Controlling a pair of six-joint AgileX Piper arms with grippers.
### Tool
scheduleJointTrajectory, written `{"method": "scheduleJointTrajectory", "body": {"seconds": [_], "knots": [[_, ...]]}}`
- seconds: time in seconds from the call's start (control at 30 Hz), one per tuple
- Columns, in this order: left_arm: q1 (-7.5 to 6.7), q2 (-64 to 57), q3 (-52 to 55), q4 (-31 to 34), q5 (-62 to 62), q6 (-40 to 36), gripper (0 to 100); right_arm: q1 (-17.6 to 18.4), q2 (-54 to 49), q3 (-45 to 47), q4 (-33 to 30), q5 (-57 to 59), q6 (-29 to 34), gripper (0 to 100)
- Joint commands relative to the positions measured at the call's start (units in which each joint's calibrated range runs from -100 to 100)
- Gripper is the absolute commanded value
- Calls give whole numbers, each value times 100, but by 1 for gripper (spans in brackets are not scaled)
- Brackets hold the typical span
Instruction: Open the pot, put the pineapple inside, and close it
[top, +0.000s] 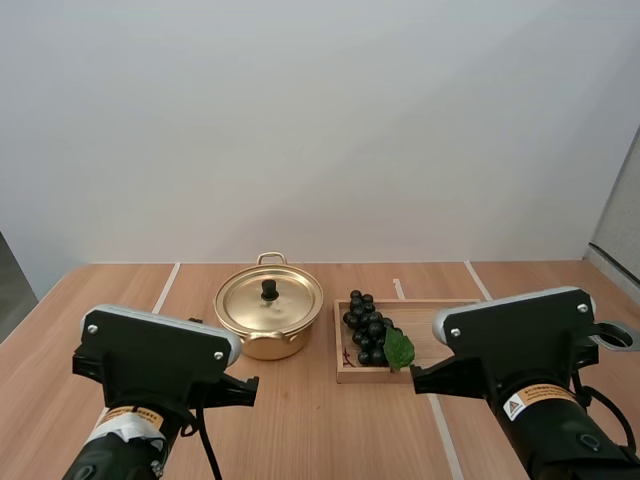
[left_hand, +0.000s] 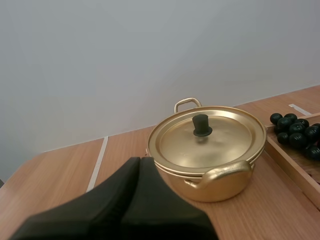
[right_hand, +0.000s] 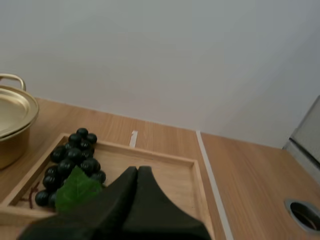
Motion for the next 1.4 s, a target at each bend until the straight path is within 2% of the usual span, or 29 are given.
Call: {"method": "scheduleJointTrajectory", "body": {"seconds": [0.0, 0.17, 0.27, 1.0, 1.27, 1.37], "knots": [[-26, -30, 20, -196, -56, -68, 0, -36, -42, 30, 24, 806, -25, 0], [-26, -30, 20, -346, 683, -222, 0, -63, -42, 427, 39, 620, 12, 0], [-11, -30, 20, -346, 677, -222, 0, -89, -42, 517, 12, 270, 6, 0], [61, -30, 20, -481, 661, -222, 0, -99, -42, 517, 144, 274, 6, 0], [60, -30, 20, -481, 604, -222, 0, -99, -42, 517, 144, 236, 6, 0], [0, -30, 20, -481, 604, -222, 0, -99, -42, 517, 144, 236, 6, 0]]}}
